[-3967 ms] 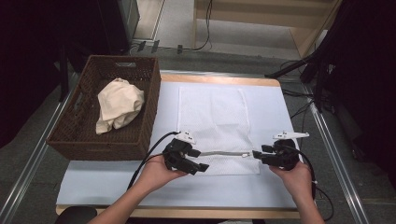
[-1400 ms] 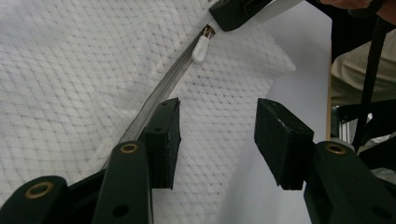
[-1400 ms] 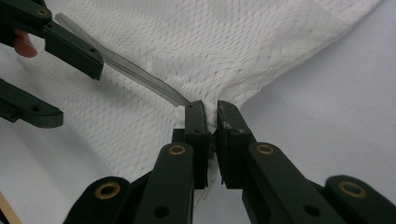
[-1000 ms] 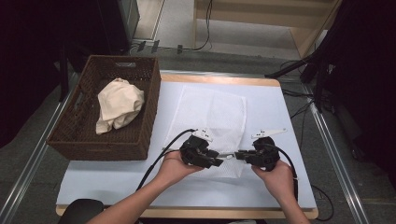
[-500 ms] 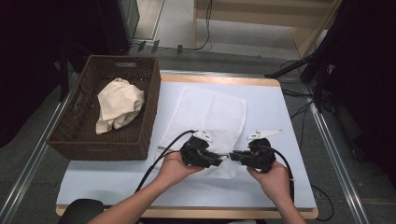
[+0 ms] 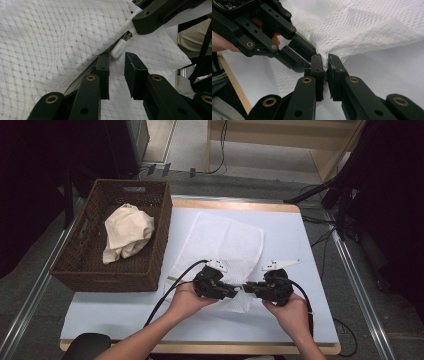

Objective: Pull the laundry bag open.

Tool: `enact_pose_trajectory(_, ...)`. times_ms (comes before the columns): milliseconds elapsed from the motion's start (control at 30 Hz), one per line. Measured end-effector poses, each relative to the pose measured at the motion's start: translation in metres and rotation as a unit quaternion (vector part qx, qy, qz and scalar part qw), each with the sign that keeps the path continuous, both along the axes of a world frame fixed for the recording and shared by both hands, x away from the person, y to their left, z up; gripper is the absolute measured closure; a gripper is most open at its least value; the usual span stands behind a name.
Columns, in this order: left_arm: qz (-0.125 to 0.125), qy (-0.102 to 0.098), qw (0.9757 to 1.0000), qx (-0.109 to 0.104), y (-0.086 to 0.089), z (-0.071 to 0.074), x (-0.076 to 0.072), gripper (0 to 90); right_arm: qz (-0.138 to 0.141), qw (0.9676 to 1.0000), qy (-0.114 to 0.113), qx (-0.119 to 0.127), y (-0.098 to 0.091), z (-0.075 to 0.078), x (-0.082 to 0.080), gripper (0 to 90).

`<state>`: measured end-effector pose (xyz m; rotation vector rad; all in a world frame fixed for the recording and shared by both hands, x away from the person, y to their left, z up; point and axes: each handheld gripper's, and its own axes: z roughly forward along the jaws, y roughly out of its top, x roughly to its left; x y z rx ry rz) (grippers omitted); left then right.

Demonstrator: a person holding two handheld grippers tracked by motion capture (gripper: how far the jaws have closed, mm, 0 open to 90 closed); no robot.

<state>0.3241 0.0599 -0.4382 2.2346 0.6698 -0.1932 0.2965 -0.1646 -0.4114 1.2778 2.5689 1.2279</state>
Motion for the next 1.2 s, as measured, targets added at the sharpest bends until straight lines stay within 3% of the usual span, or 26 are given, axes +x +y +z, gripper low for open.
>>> enact_pose_trajectory(367,-0.006,0.007,0.9998,-0.017,-0.0033,0.0011,-0.0034,81.8,0.009,0.9999,0.001,-0.007,0.0070,-0.0016,-0.0008,84.5)
enact_pose_trajectory(1200,0.004,0.002,1.0000,0.007,-0.0040,0.0064,-0.0048,87.2,0.013,0.9999,-0.004,-0.010,0.0080,-0.0008,-0.0010,85.3)
